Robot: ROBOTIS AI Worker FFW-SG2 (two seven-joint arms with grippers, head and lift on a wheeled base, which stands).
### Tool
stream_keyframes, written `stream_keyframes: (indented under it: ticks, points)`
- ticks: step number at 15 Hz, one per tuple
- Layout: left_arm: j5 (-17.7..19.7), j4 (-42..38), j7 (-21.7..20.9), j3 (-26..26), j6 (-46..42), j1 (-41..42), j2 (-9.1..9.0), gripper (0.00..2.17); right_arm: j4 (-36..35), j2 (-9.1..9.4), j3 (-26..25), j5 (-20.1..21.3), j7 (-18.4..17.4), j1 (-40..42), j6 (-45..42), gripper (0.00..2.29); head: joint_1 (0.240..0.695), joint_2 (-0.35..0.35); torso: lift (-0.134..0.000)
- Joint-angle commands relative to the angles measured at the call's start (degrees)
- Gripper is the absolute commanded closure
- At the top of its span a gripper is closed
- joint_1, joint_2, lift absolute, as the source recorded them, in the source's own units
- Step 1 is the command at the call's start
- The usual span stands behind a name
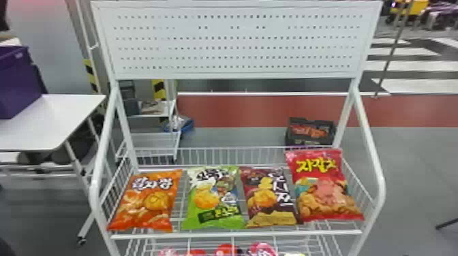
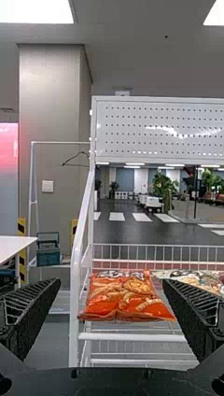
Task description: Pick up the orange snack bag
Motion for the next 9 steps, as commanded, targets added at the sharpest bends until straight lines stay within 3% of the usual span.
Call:
stream_keyframes:
  ticks: [1, 5, 9]
  points:
    - [0.00, 0.08, -0.10, -0.09, 0.18, -0.40, 0.00, 0.07, 0.00, 0.00, 0.01, -0.05, 0.00, 0.00, -0.06, 0.19, 0.499, 0.000, 0.000]
    - [0.35, 1.22, -0.45, -1.23, 2.99, -3.56, 0.35, 0.07, 0.09, 0.17, 0.10, 0.03, 0.09, 0.00, -0.06, 0.19, 0.499, 0.000, 0.000]
    - [1.50, 5.09, -0.45, -4.92, 6.33, -12.17, 0.44, 0.08, 0.61, 0.17, 0.45, 0.12, 0.09, -0.18, -0.24, 0.19, 0.499, 0.000, 0.000]
